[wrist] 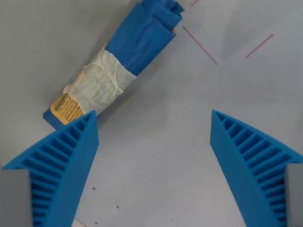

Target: Move above the blue bag

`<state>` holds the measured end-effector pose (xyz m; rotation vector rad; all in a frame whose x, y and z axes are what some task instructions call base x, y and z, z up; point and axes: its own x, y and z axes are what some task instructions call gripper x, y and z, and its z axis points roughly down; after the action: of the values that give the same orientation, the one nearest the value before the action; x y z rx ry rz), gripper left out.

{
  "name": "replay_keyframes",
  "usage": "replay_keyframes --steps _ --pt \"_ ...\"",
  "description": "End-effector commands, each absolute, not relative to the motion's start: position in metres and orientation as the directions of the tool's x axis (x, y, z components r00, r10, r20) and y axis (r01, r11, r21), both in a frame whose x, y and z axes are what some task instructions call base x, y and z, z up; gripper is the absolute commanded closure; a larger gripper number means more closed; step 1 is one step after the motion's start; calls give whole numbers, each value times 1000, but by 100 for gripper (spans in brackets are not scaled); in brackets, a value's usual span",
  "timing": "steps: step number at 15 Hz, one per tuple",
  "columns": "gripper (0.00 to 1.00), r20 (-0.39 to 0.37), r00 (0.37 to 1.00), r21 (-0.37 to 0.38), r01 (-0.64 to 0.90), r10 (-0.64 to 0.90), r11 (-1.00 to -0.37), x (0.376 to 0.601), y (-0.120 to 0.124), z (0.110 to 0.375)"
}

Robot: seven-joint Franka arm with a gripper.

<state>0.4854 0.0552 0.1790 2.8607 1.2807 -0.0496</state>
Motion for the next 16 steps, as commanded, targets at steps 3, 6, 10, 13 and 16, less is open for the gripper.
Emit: replay_keyframes --steps 3,6,10,13,16 --pt "0 11 605 92 792 796 -603 480 58 173" --pt "0 11 596 93 799 803 -594 479 60 172" --pt "0 12 588 92 805 809 -586 478 62 169" --pt "0 11 585 95 807 811 -583 478 63 167" --pt "0 11 579 99 811 816 -577 477 65 166"
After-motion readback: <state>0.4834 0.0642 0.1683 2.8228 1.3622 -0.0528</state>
